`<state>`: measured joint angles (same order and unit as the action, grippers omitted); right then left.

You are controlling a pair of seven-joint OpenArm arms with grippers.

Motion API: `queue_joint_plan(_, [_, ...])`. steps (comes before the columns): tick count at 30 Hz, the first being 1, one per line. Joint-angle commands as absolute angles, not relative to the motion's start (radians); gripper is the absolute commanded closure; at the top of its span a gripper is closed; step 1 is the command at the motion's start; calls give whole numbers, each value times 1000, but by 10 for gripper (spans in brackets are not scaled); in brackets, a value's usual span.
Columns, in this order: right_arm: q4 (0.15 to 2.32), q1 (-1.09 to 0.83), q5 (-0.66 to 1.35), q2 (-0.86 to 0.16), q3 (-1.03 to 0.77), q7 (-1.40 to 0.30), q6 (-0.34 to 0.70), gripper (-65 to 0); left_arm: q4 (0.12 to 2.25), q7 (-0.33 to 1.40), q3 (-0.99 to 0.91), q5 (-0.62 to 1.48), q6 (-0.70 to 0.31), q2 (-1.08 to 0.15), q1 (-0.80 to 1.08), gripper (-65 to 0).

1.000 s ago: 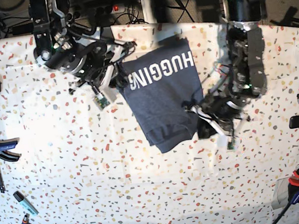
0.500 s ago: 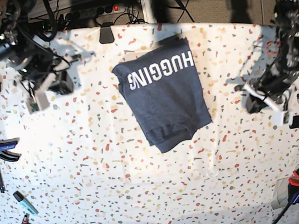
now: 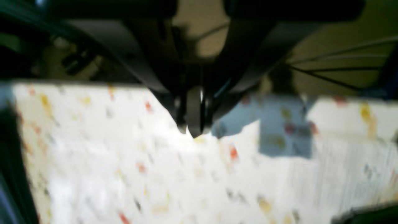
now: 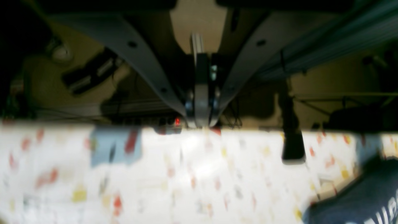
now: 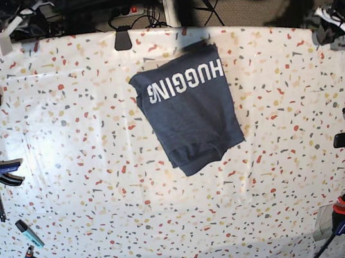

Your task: Fold the T-shirt properly

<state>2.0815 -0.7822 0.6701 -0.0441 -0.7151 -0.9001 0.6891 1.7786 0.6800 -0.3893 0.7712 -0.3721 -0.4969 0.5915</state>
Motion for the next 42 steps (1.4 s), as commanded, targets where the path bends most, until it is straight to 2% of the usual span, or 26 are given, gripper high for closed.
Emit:
queue_joint_plan(1, [2101,-818,687,-27,-721,-877,698,0,1802,662,-418,809,-402,-508,633,0])
queue_joint_plan(4, [2101,-882,680,41,-721,-876,698,0,1803,662,-451,841,-451,-495,734,0])
queue_joint_plan(9, [2092,-926,563,155,-721,-876,698,0,1764,632,-452,746,-524,-407,838,0])
queue_joint_plan(15, [1925,-894,483,153,-708,-875,698,0,1571,498,-450,599,-575,-274,830,0])
queue_joint_plan(21, [1569,-773,458,26,-669,-815,698,0,1250,426,-450,491,-603,-229,712,0])
queue_joint_plan(25, [1283,-657,360,-84,-607,-731,698,0,995,358,-450,419,-607,-228,599,0])
queue_joint_plan(31, [881,-482,209,-220,-447,-516,698,0,672,216,-450,249,-607,-227,431,0])
queue_joint_plan(33, [769,-423,153,-249,-373,-448,698,0,597,207,-450,196,-607,-227,382,0])
queue_joint_plan(36, [645,-342,99,-273,-256,-371,638,0,517,207,-450,144,-607,-225,317,0])
queue_joint_plan(42, [556,-234,74,-273,-28,-305,544,0,452,178,-450,62,-607,-181,232,0])
